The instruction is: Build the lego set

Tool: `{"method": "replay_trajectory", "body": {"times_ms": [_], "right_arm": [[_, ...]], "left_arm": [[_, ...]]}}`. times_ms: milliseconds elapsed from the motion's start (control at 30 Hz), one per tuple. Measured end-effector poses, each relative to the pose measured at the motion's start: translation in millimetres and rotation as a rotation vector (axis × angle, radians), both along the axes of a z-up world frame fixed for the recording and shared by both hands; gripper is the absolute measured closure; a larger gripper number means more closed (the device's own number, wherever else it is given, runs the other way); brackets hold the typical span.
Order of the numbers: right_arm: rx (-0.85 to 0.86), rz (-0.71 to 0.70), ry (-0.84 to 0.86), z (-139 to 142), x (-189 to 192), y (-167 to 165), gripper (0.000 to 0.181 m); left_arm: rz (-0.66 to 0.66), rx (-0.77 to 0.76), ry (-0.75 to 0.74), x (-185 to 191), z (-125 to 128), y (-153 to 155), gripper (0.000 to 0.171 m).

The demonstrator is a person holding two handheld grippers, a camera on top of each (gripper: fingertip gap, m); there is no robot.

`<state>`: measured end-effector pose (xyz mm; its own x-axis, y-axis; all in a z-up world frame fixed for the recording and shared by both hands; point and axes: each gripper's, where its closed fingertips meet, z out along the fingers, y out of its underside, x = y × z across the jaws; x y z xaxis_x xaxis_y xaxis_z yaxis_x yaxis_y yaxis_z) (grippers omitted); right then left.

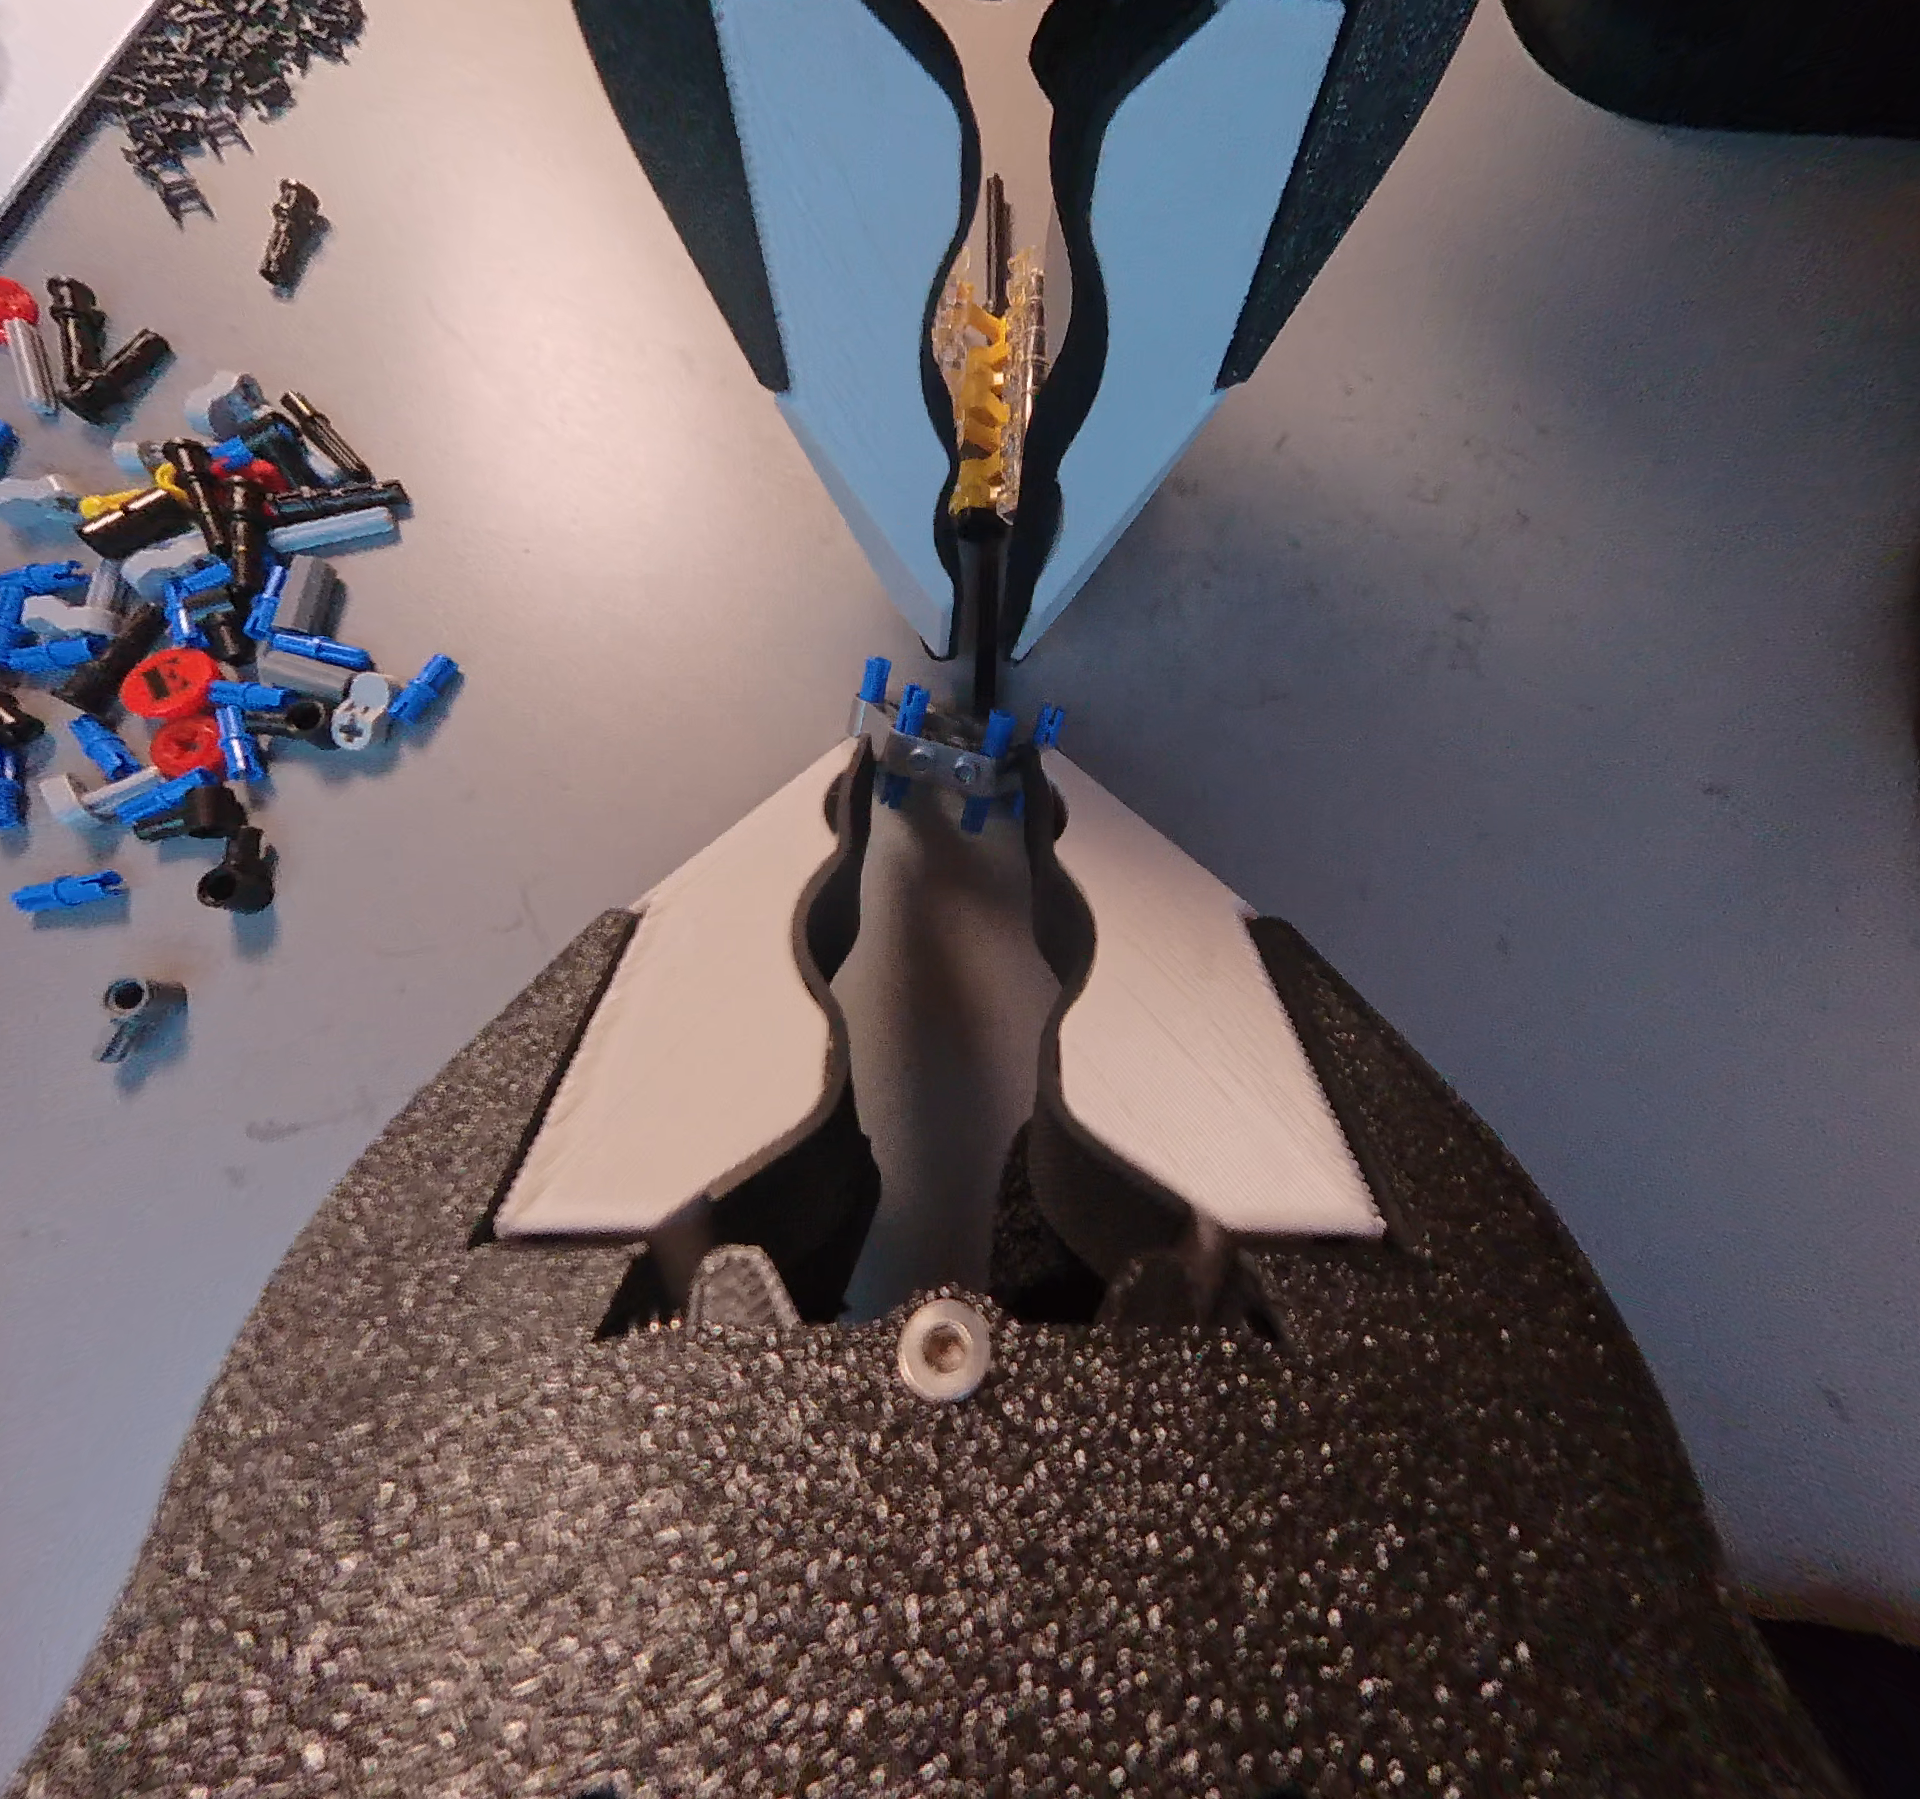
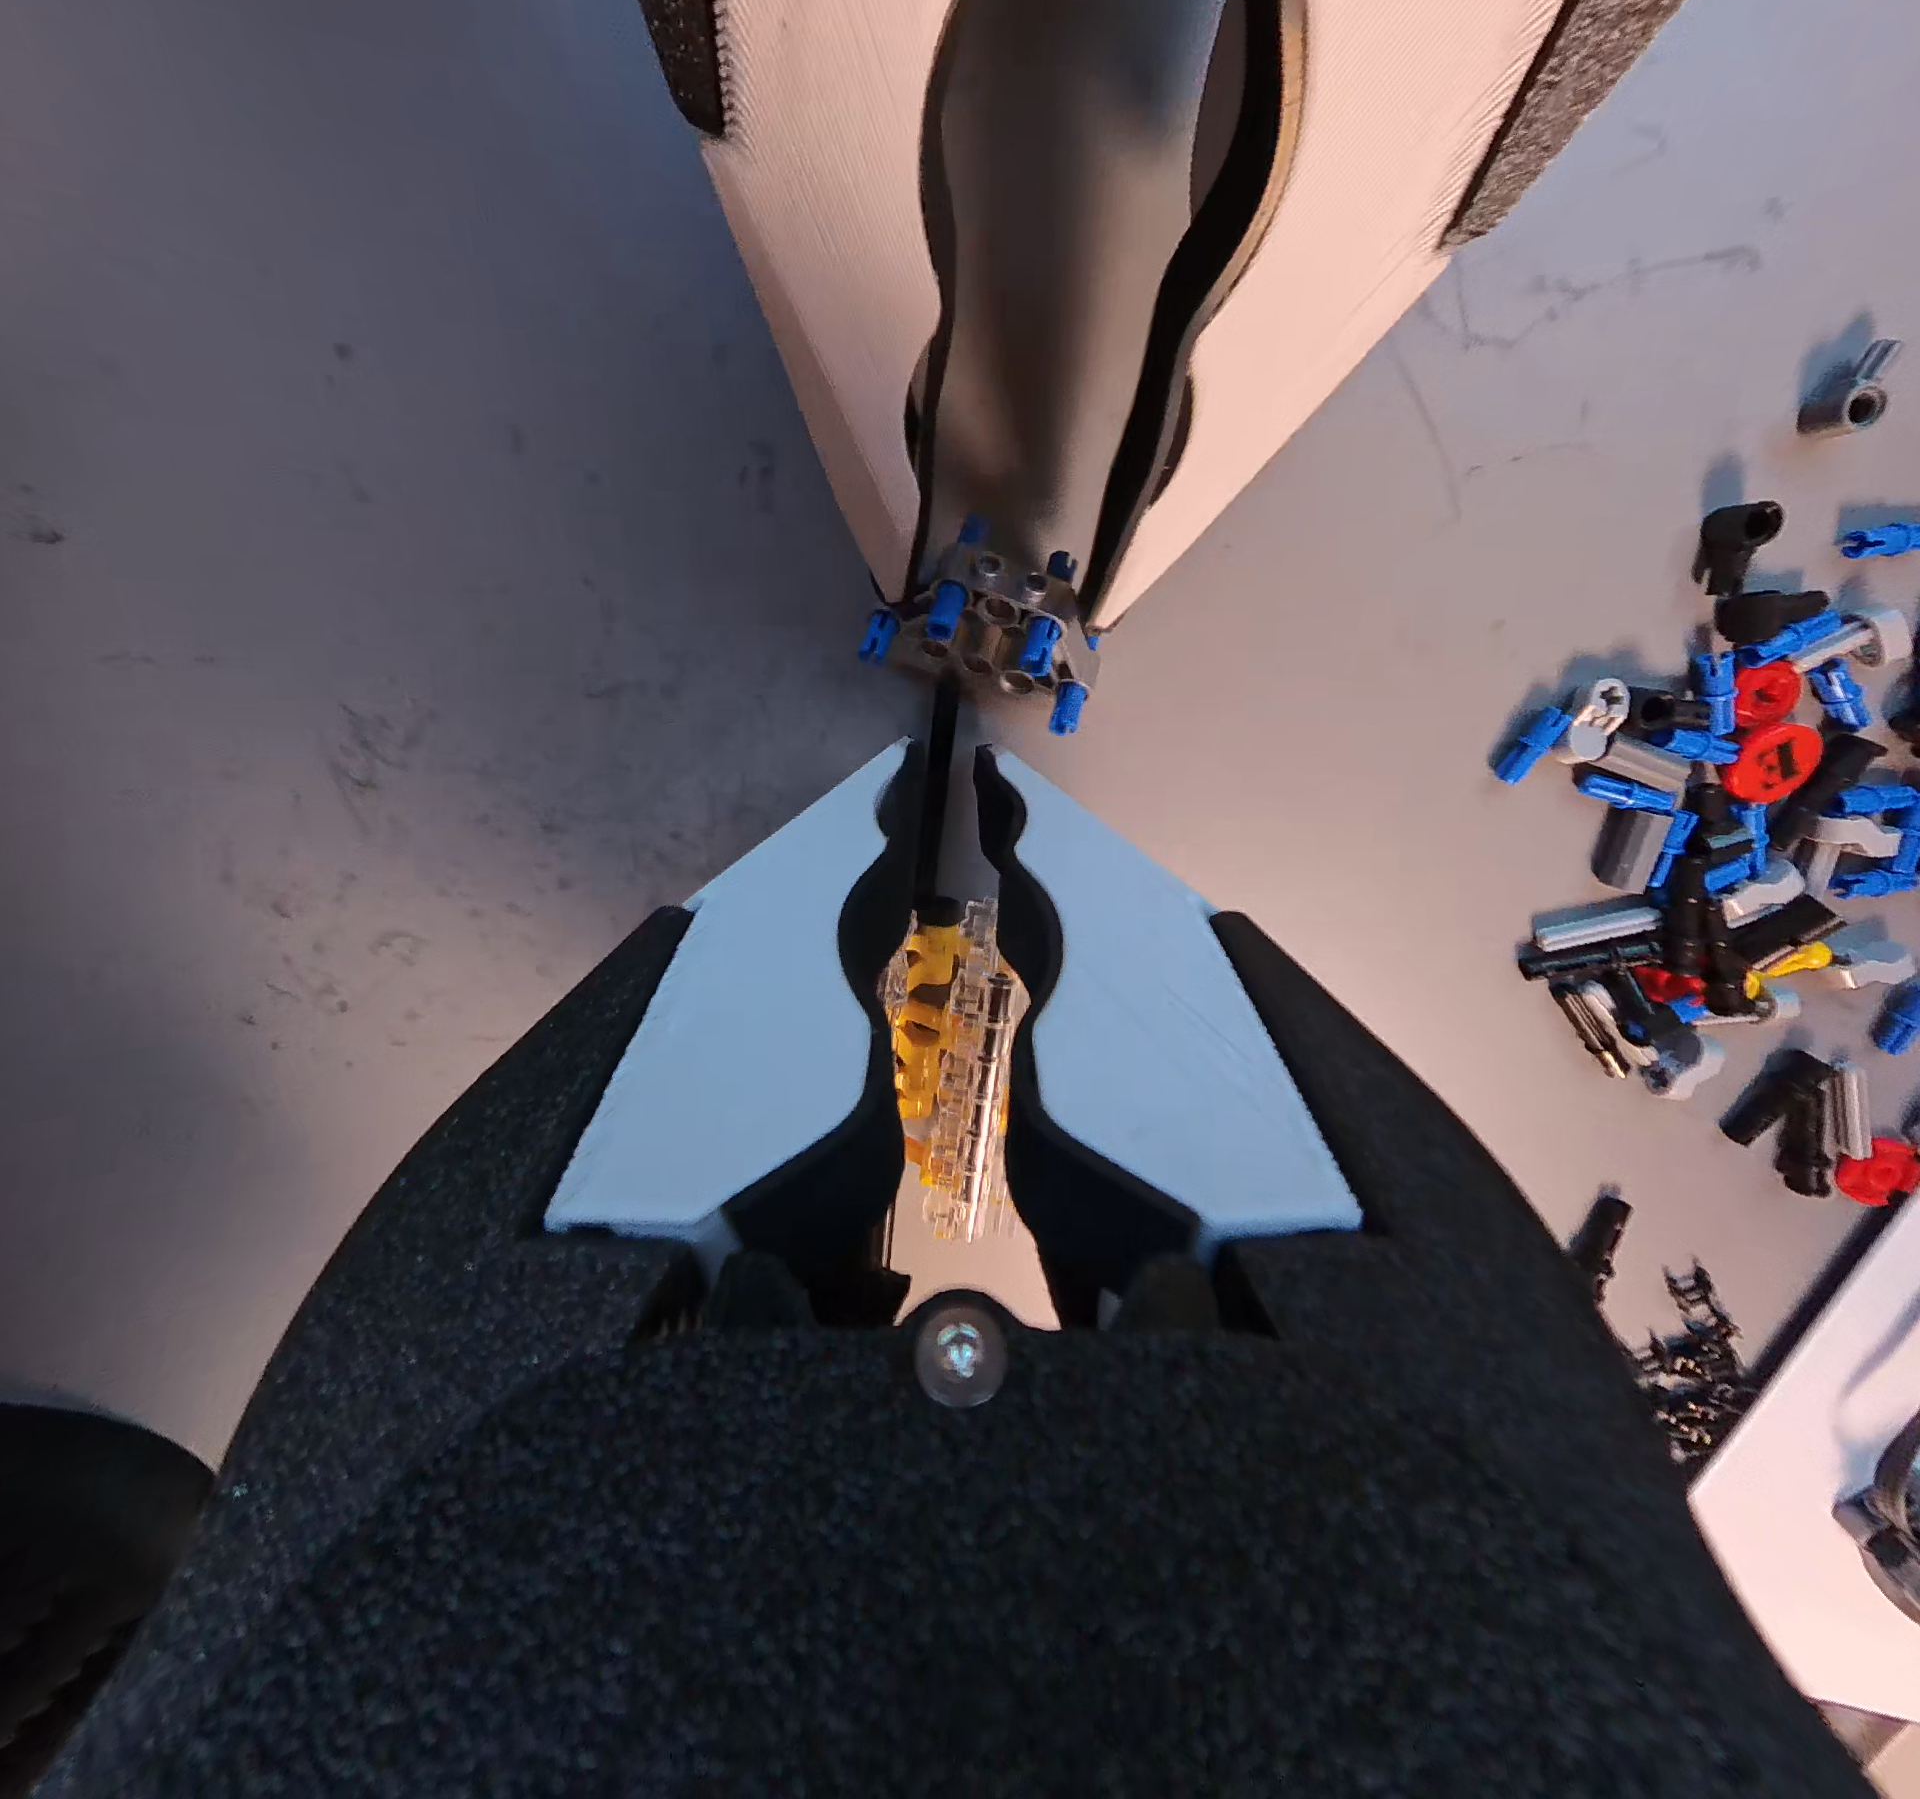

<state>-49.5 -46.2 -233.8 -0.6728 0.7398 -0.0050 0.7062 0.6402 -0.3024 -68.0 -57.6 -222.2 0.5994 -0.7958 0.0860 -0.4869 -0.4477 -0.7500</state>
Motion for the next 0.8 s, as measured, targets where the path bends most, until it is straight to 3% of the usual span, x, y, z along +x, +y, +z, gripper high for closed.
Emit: {"method": "replay_trajectory", "body": {"times_ms": [233, 500, 767, 800], "right_arm": [[-0.007, -0.007, 0.008, -1.4, 0.8, -1.5, 0.175], [0.0, -0.029, 0.01, -1.5, 1.8, 1.1, 0.175], [-0.002, -0.042, 0.012, -1.7, 5.6, 2.7, 0.175], [-0.001, -0.041, 0.012, -2.2, 6.0, 2.6, 0.175]], "left_arm": [[-0.08, 0.057, -0.022, -4.7, 7.0, -3.3, 0.138], [-0.218, 0.004, 0.0, -5.7, -6.7, 0.4, 0.123], [-0.204, -0.009, 0.0, 2.5, -9.5, 3.5, 0.132], [-0.197, -0.007, -0.004, 3.3, -8.1, 4.2, 0.141]]}}
